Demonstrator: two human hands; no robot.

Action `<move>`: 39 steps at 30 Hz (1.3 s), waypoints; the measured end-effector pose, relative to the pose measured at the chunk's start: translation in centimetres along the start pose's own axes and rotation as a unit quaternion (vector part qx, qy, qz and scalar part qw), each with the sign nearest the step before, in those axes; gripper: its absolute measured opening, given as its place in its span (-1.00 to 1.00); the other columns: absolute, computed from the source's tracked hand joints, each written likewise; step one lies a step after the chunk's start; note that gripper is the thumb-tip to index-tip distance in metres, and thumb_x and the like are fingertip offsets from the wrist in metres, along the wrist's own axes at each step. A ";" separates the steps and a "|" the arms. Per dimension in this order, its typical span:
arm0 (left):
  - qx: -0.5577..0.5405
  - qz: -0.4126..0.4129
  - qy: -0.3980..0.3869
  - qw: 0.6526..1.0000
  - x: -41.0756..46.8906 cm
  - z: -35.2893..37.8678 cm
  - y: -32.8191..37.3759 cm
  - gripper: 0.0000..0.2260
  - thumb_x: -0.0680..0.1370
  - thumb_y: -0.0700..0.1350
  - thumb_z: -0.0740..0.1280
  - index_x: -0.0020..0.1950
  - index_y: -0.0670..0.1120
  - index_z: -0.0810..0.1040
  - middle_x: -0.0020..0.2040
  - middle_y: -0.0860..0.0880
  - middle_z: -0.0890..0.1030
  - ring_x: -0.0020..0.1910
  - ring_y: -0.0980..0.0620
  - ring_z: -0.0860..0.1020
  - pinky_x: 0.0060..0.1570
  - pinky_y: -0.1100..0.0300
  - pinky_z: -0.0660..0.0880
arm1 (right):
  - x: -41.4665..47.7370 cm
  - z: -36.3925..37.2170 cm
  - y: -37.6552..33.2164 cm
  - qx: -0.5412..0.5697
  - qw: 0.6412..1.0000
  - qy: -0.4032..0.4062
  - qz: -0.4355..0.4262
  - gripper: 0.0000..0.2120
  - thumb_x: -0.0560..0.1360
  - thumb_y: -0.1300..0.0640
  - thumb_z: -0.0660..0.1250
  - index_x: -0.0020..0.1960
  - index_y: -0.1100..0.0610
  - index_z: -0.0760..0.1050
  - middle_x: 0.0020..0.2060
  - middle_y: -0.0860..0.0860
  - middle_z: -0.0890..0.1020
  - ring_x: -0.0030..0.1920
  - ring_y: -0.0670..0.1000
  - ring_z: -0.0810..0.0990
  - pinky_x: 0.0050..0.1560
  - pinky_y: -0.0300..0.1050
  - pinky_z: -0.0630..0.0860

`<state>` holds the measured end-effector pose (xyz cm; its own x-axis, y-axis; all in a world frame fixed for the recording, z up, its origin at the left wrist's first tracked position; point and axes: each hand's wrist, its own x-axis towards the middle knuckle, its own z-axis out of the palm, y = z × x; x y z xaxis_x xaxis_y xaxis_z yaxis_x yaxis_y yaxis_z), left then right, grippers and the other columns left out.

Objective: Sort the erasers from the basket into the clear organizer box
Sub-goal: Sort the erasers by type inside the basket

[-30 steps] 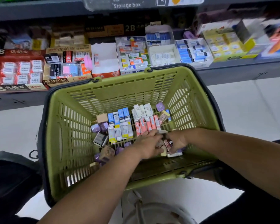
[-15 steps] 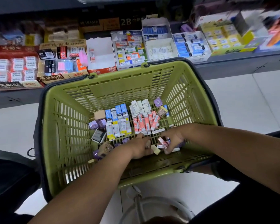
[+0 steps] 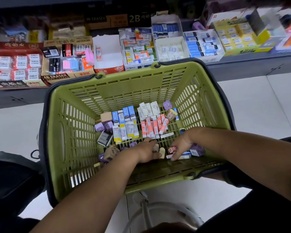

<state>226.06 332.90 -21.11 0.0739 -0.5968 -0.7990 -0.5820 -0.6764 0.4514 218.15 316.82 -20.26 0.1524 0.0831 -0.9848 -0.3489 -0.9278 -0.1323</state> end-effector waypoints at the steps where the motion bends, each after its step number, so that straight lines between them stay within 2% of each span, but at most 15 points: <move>1: -0.003 0.001 0.000 1.000 -0.1 0.0 0.0 -0.33 0.60 0.16 0.21 0.59 -0.02 -0.01 0.57 -0.01 -0.05 0.51 -0.10 0.15 0.41 0.09 0.18 | 0.0 0.0 -0.3 0.001 1.000 -0.014 0.002 -0.40 0.51 -0.27 0.19 0.35 0.15 0.36 0.29 0.13 0.45 0.25 0.15 0.45 0.31 0.08 0.37; 4: -0.008 0.000 -0.002 1.000 -0.1 0.1 0.0 -0.34 0.60 0.15 0.21 0.59 -0.02 -0.01 0.58 -0.01 -0.05 0.51 -0.11 0.14 0.41 0.09 0.16 | 0.2 0.1 -0.6 0.010 0.999 -0.045 0.020 -0.39 0.52 -0.27 0.17 0.36 0.16 0.35 0.31 0.18 0.43 0.23 0.15 0.47 0.30 0.09 0.39; 8: -0.013 -0.003 -0.004 1.000 -0.2 0.0 0.0 -0.34 0.60 0.15 0.21 0.59 -0.02 -0.01 0.58 0.00 -0.08 0.52 -0.10 0.12 0.42 0.08 0.14 | 0.4 0.0 -0.3 0.043 0.995 -0.066 0.063 -0.22 0.47 -0.31 0.24 0.51 0.10 0.12 0.46 0.14 0.24 0.36 0.18 0.39 0.33 0.12 0.38; 11: -0.015 -0.003 -0.010 1.000 -0.2 0.0 -0.2 -0.34 0.60 0.16 0.21 0.59 -0.01 -0.01 0.59 -0.01 -0.09 0.53 -0.11 0.11 0.43 0.07 0.13 | -0.1 -0.5 0.4 0.032 0.997 -0.053 0.044 -0.25 0.44 -0.26 0.32 0.47 0.12 0.23 0.41 0.11 0.33 0.34 0.16 0.41 0.32 0.09 0.41; 14: -0.030 -0.005 -0.014 0.999 -0.1 0.0 -0.4 -0.34 0.60 0.17 0.20 0.59 -0.01 -0.01 0.59 -0.01 -0.09 0.54 -0.10 0.08 0.44 0.06 0.10 | -0.4 -1.1 0.9 0.070 0.994 -0.077 0.042 -0.39 0.43 -0.13 0.41 0.34 0.20 0.41 0.28 0.19 0.50 0.17 0.14 0.56 0.23 0.07 0.50; 16: -0.038 -0.009 -0.015 0.999 -0.1 -0.1 -0.7 -0.34 0.60 0.18 0.19 0.59 -0.01 -0.01 0.59 -0.01 -0.10 0.55 -0.09 0.05 0.45 0.05 0.07 | -0.5 -1.2 0.8 0.087 0.991 -0.092 0.049 -0.42 0.43 -0.08 0.43 0.32 0.24 0.43 0.24 0.24 0.53 0.02 0.12 0.59 0.11 -0.01 0.53; 19: -0.040 -0.013 -0.016 0.999 -0.1 -0.2 -0.8 -0.34 0.59 0.20 0.18 0.59 0.00 -0.01 0.59 -0.01 -0.09 0.55 -0.08 0.03 0.46 0.03 0.05 | -0.6 -1.2 0.7 0.086 0.991 -0.089 0.052 -0.42 0.43 -0.04 0.44 0.32 0.25 0.43 0.25 0.25 0.51 -0.03 0.11 0.59 0.02 -0.08 0.56; 22: -0.065 -0.008 -0.008 0.998 -0.2 -0.6 -0.7 -0.37 0.59 0.20 0.18 0.57 -0.02 0.07 0.58 -0.04 0.02 0.53 -0.10 0.09 0.41 0.05 0.12 | -1.2 -1.4 0.9 0.102 0.992 -0.073 0.033 -0.43 0.40 -0.01 0.48 0.29 0.26 0.44 0.21 0.24 0.54 -0.10 0.10 0.63 -0.11 -0.12 0.59; 26: -0.170 -0.017 0.017 0.985 -0.2 -0.8 -0.4 -0.43 0.59 0.17 0.22 0.53 -0.05 0.22 0.51 -0.06 0.27 0.45 -0.07 0.28 0.23 0.19 0.23 | -2.4 -1.9 1.0 0.113 0.993 -0.028 -0.015 -0.45 0.40 0.00 0.47 0.25 0.31 0.45 0.02 0.16 0.60 -0.10 0.11 0.60 -0.06 -0.10 0.53; 29: -0.197 -0.021 0.036 0.980 -0.1 -0.7 0.1 -0.49 0.60 0.15 0.21 0.49 -0.05 0.31 0.45 -0.07 0.37 0.37 -0.05 0.37 0.23 0.18 0.29 | -3.4 -2.2 1.1 0.152 0.987 -0.026 -0.050 -0.64 0.45 0.10 0.43 0.15 0.28 0.49 -0.13 0.12 0.61 -0.29 -0.02 0.57 -0.26 -0.24 0.53; 31: -0.223 -0.015 0.058 0.973 -0.2 -0.9 0.5 -0.55 0.61 0.14 0.20 0.43 -0.05 0.39 0.38 -0.07 0.44 0.25 -0.01 0.43 0.16 0.19 0.33 | -4.0 -2.2 1.2 0.168 0.982 -0.030 -0.076 -0.72 0.46 0.15 0.42 0.10 0.25 0.48 -0.14 0.14 0.60 -0.30 -0.03 0.56 -0.24 -0.21 0.52; 33: -0.261 0.000 0.077 0.962 -0.5 -1.1 1.0 -0.58 0.62 0.14 0.18 0.40 -0.04 0.42 0.36 -0.07 0.46 0.15 0.03 0.43 0.09 0.20 0.31 | -4.5 -2.2 1.2 0.181 0.978 -0.024 -0.099 -0.79 0.46 0.17 0.42 0.03 0.23 0.48 -0.15 0.13 0.60 -0.29 -0.01 0.57 -0.16 -0.14 0.52; 35: -0.332 0.004 0.087 0.939 -0.8 -1.4 1.6 -0.54 0.60 0.20 0.16 0.40 -0.02 0.43 0.39 -0.05 0.44 0.18 0.04 0.43 0.11 0.17 0.30 | -5.1 -2.1 1.3 0.197 0.973 -0.005 -0.123 -0.79 0.45 0.18 0.44 0.01 0.21 0.48 -0.14 0.12 0.61 -0.25 0.03 0.59 -0.05 -0.02 0.54; 37: -0.446 0.010 0.057 0.893 -1.1 -1.5 2.3 -0.50 0.55 0.29 0.18 0.37 0.02 0.44 0.36 0.00 0.46 0.25 0.01 0.48 0.22 0.12 0.35 | -5.7 -1.9 1.5 0.249 0.957 0.022 -0.147 -0.79 0.43 0.21 0.45 0.01 0.17 0.48 -0.12 0.10 0.60 -0.19 0.08 0.59 -0.02 0.00 0.56; 39: -0.556 0.030 -0.008 0.831 -1.1 -1.3 3.1 -0.50 0.49 0.28 0.24 0.32 0.04 0.44 0.25 -0.02 0.55 0.15 0.00 0.58 0.24 0.12 0.46 | -6.1 -1.6 1.6 0.320 0.932 0.045 -0.161 -0.80 0.43 0.23 0.45 0.00 0.12 0.48 -0.16 0.07 0.61 -0.22 0.03 0.57 -0.10 -0.14 0.58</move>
<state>225.20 330.94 -18.30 0.0560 -0.6436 -0.7633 0.5236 -0.6320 0.5714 218.13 314.22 -14.30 0.4109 0.2617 -0.8733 -0.7486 -0.4499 -0.4870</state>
